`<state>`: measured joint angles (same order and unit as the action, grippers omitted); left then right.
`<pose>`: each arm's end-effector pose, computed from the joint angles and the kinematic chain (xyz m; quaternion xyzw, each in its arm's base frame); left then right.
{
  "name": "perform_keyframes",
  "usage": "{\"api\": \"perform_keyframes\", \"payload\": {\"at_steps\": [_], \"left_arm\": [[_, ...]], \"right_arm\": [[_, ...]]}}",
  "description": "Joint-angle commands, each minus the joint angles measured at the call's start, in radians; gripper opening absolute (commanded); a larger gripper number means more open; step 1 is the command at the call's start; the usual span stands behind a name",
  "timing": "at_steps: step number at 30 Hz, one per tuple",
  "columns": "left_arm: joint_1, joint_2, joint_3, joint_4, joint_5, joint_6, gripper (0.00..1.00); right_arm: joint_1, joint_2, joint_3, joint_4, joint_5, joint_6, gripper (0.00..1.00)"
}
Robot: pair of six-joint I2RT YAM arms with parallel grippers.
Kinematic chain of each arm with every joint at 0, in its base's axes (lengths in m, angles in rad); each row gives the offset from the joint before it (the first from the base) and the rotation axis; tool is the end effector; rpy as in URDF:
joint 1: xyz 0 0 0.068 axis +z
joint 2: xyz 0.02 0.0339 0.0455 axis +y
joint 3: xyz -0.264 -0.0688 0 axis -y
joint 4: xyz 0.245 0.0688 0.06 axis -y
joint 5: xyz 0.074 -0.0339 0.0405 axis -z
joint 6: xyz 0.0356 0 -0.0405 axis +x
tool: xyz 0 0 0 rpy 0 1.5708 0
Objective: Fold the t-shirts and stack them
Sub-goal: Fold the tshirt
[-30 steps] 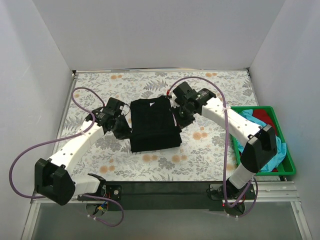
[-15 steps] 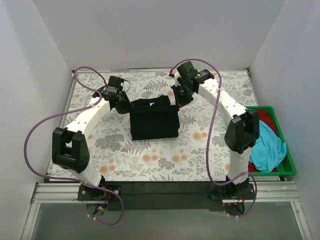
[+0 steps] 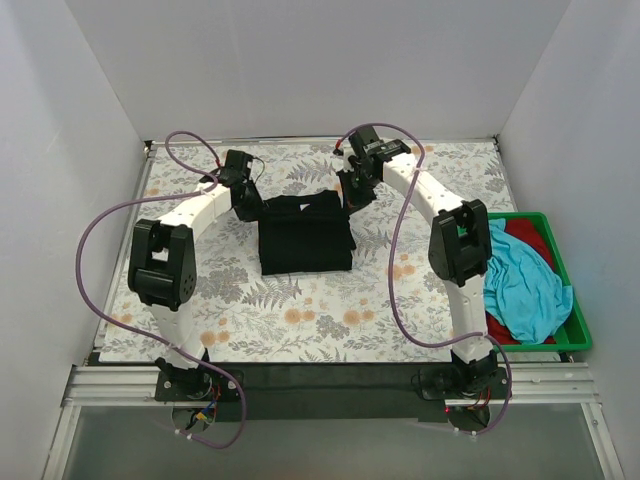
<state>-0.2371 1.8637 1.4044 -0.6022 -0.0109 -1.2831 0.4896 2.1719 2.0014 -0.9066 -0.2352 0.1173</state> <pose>0.3849 -0.0926 0.2157 -0.4846 0.8377 -0.1697 0.1862 0.4130 0.2295 0.2531 -0.2064 0.9410 0.1811 0.1976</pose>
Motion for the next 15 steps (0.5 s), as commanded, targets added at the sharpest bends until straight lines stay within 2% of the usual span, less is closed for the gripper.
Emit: {"api": "perform_keyframes", "payload": {"at_steps": [1, 2, 5, 6, 9, 10, 12, 13, 15], "left_arm": [[0.027, 0.005, 0.038, 0.061, -0.093, 0.039, 0.02], [0.027, 0.005, 0.038, 0.070, -0.100, 0.038, 0.04], [0.030, 0.000, 0.034, 0.110, -0.130, 0.041, 0.23], [0.030, -0.006, 0.033, 0.123, -0.144, 0.044, 0.36], [0.032, -0.046, 0.027, 0.165, -0.150, 0.041, 0.55], [0.030, -0.081, 0.018, 0.183, -0.140, 0.041, 0.65], [0.028, -0.133, -0.019, 0.217, -0.118, 0.047, 0.71], [0.024, -0.156, -0.056, 0.235, -0.104, 0.053, 0.72], [0.013, -0.225, -0.100, 0.245, -0.094, 0.064, 0.72]], "right_arm": [[-0.031, 0.009, 0.046, 0.012, 0.011, 0.011, 0.01], [-0.036, 0.012, 0.046, 0.021, 0.013, 0.013, 0.05], [-0.043, 0.014, 0.045, 0.067, 0.019, 0.027, 0.25], [-0.043, 0.011, 0.046, 0.092, 0.026, 0.030, 0.27], [-0.043, -0.032, 0.027, 0.179, 0.024, 0.016, 0.36], [-0.043, -0.081, -0.025, 0.213, 0.017, 0.015, 0.37], [-0.042, -0.144, -0.114, 0.303, -0.019, 0.004, 0.38], [-0.042, -0.209, -0.209, 0.387, -0.039, -0.001, 0.39], [-0.036, -0.263, -0.288, 0.474, -0.094, -0.014, 0.40]]}}
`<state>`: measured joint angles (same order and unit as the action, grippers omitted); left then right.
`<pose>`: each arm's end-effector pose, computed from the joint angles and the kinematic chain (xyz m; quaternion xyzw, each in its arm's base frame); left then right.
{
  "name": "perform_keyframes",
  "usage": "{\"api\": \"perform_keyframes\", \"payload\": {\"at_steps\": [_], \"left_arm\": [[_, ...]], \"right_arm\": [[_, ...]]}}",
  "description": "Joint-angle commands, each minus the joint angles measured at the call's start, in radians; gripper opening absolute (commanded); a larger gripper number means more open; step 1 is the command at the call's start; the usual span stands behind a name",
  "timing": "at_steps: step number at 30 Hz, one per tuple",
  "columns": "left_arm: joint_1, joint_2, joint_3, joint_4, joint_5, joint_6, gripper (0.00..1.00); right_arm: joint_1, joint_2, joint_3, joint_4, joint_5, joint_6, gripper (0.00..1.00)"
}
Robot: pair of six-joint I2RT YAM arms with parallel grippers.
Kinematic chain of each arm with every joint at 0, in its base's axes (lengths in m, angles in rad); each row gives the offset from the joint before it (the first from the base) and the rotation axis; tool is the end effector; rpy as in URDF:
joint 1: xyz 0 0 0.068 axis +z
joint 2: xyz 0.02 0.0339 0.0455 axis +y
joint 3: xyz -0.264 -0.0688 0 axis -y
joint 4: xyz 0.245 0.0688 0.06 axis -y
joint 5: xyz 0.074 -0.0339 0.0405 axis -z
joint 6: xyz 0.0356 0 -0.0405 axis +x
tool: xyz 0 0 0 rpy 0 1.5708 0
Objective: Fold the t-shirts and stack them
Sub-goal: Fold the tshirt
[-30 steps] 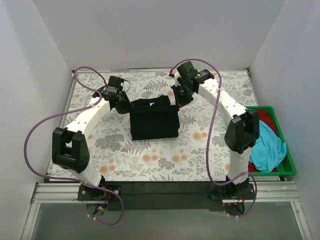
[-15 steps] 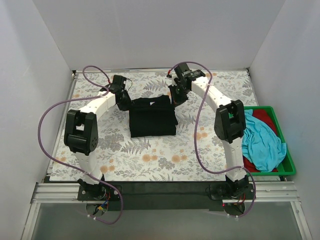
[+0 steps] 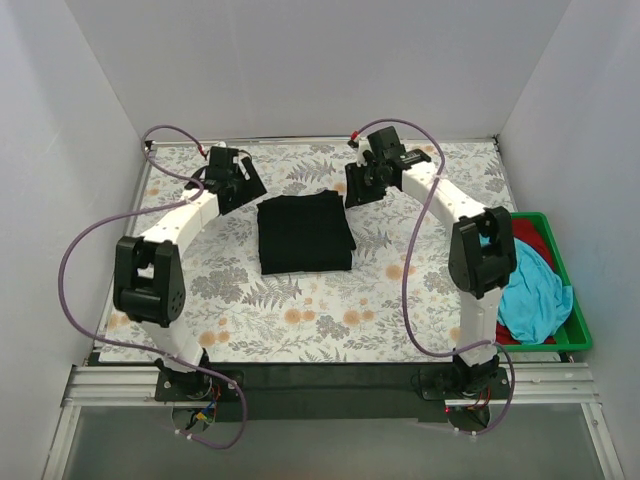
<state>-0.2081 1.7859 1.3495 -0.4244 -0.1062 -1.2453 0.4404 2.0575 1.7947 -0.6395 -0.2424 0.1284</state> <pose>0.3873 -0.0779 0.2393 -0.4801 0.8041 -0.1934 0.2925 0.4151 0.2051 0.2559 -0.1849 0.9202 0.2010 0.2805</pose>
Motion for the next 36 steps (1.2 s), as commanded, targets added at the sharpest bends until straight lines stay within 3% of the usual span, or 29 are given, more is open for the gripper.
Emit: {"api": "perform_keyframes", "payload": {"at_steps": [1, 5, 11, 14, 15, 18, 26, 28, 32, 36], "left_arm": [[-0.026, -0.169, -0.088, 0.068, 0.006, 0.039, 0.72], [-0.050, -0.224, -0.190, 0.101, 0.034, 0.064, 0.70], [-0.050, -0.165, -0.243, 0.232, 0.000, 0.138, 0.70], [-0.048, -0.083, -0.204, 0.269, -0.003, 0.153, 0.56], [-0.048, -0.059, -0.169, 0.277, -0.010, 0.162, 0.47], [-0.045, 0.027, -0.100, 0.303, -0.013, 0.178, 0.36], [-0.028, 0.263, 0.039, 0.325, -0.006, 0.176, 0.33], [-0.025, 0.293, 0.059, 0.326, 0.010, 0.178, 0.37], [-0.017, 0.319, 0.069, 0.326, 0.026, 0.167, 0.55], [-0.016, 0.229, 0.054, 0.329, 0.059, 0.141, 0.70]], "right_arm": [[0.015, -0.177, -0.112, 0.248, -0.103, -0.033, 0.40], [0.023, -0.154, -0.150, 0.267, -0.190, -0.084, 0.40], [0.023, -0.071, -0.137, 0.342, -0.297, -0.124, 0.40], [0.021, 0.010, -0.066, 0.345, -0.357, -0.153, 0.39], [0.020, 0.053, -0.025, 0.347, -0.373, -0.151, 0.38], [0.014, 0.139, 0.032, 0.359, -0.385, -0.145, 0.37], [-0.041, 0.320, 0.193, 0.406, -0.350, -0.081, 0.35], [-0.058, 0.361, 0.218, 0.422, -0.360, -0.027, 0.35], [-0.092, 0.398, 0.269, 0.425, -0.396, 0.045, 0.35], [-0.089, 0.290, 0.169, 0.449, -0.428, 0.083, 0.35]]}}
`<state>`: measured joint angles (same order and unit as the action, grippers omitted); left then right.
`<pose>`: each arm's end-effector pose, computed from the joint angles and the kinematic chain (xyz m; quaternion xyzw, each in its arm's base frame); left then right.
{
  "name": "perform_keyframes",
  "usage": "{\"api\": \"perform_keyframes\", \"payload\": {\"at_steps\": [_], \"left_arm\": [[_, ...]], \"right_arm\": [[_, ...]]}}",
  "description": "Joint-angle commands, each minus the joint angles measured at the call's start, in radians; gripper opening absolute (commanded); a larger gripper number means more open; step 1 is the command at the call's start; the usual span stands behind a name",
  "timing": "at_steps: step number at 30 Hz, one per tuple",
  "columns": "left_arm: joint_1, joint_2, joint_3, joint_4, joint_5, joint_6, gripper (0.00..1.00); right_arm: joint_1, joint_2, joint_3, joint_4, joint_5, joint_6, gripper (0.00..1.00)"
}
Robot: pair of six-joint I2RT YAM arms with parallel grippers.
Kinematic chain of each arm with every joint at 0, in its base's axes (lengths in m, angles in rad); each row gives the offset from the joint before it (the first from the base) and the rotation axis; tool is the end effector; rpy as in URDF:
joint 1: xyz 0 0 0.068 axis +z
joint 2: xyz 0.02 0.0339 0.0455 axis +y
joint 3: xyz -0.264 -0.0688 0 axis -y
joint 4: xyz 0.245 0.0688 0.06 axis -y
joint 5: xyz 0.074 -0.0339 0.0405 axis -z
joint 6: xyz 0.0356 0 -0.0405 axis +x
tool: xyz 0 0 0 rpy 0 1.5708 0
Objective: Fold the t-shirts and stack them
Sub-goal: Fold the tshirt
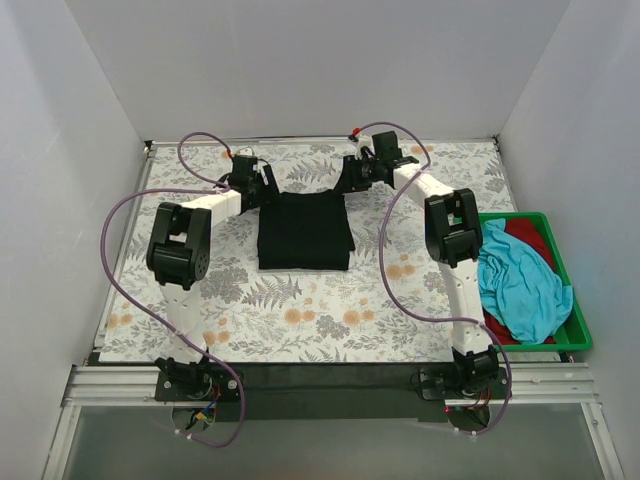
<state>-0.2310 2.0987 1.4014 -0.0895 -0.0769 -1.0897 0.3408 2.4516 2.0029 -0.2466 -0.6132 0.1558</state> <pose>0.4451 -0.1019 0.1527 -0.3978 0.8335 -0.2061 0.3233 0.5111 0.2030 0.1633 -0.2072 0.8480 0.3643 0.3246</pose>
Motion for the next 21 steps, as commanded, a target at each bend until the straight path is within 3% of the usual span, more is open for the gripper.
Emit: {"api": "perform_keyframes", "payload": {"at_steps": [1, 4, 9, 13, 15, 18, 21], "left_arm": [[0.007, -0.138, -0.002, -0.009, 0.037, -0.019, 0.72], [0.005, -0.271, -0.038, -0.039, 0.074, -0.065, 0.79], [-0.019, -0.462, -0.167, -0.137, 0.146, -0.165, 0.80], [-0.062, -0.591, -0.330, -0.148, 0.241, -0.251, 0.66], [-0.079, -0.640, -0.402, -0.130, 0.252, -0.266, 0.52], [-0.082, -0.649, -0.524, -0.084, 0.256, -0.312, 0.31], [-0.080, -0.602, -0.610, -0.016, 0.239, -0.349, 0.24]], "right_arm": [[0.013, -0.133, -0.070, 0.069, -0.065, 0.083, 0.36], [0.030, -0.270, -0.243, 0.147, -0.092, 0.132, 0.36], [0.081, -0.485, -0.527, 0.372, -0.169, 0.310, 0.36], [0.165, -0.545, -0.645, 0.440, -0.201, 0.358, 0.36], [0.194, -0.545, -0.687, 0.469, -0.210, 0.367, 0.35], [0.239, -0.508, -0.717, 0.494, -0.214, 0.366, 0.34], [0.251, -0.439, -0.737, 0.529, -0.217, 0.372, 0.33]]}}
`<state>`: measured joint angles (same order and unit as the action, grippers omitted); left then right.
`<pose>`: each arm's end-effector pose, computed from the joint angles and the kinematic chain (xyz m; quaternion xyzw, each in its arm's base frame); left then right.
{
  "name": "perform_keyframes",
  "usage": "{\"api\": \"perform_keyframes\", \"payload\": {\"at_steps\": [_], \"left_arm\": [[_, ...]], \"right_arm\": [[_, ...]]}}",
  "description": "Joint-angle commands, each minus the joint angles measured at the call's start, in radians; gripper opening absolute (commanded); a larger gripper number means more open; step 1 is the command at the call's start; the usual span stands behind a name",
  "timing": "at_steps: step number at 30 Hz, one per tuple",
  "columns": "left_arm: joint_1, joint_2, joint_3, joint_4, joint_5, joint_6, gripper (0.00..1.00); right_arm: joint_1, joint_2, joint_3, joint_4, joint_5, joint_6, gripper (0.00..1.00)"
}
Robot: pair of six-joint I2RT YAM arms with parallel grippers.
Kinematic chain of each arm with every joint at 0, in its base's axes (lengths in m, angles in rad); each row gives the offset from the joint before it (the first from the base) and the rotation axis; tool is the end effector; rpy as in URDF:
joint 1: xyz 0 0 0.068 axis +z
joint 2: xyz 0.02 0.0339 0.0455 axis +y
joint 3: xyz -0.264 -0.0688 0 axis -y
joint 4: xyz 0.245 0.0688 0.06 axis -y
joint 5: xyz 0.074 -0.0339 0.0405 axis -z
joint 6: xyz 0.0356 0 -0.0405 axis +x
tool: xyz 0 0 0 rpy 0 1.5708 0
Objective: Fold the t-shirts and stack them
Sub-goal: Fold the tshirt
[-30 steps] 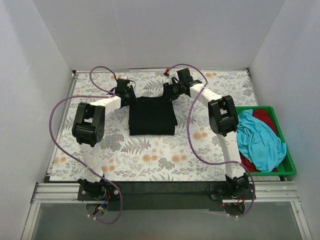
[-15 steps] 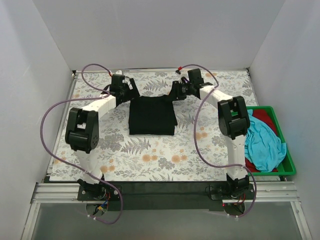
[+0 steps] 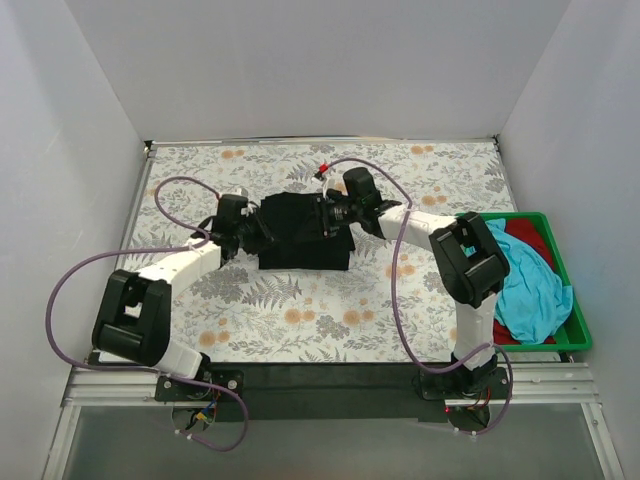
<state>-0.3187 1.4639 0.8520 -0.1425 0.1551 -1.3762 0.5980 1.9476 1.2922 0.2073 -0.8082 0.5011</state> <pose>0.2892 -0.1012 0.2096 -0.4351 0.8056 -0.3437 0.2087 0.3465 0.2672 0.2145 -0.2468 0.7673 0.5395 0.2435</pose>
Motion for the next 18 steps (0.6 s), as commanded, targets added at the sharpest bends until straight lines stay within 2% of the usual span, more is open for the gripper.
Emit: {"api": "perform_keyframes", "payload": {"at_steps": [1, 3, 8, 18], "left_arm": [[0.007, 0.048, -0.067, 0.041, 0.004, -0.070, 0.23], [0.013, 0.090, -0.090, 0.041, -0.023, -0.107, 0.19], [0.024, 0.122, -0.133, -0.005, -0.120, -0.176, 0.17], [0.021, 0.040, -0.157, -0.028, -0.062, -0.181, 0.19]], "right_arm": [[-0.006, 0.088, -0.027, 0.075, -0.022, 0.025, 0.31], [-0.007, 0.145, -0.040, 0.076, -0.025, 0.016, 0.30], [-0.047, 0.205, -0.129, 0.089, 0.010, -0.016, 0.27], [-0.098, 0.016, -0.235, 0.084, -0.039, -0.010, 0.27]]}}
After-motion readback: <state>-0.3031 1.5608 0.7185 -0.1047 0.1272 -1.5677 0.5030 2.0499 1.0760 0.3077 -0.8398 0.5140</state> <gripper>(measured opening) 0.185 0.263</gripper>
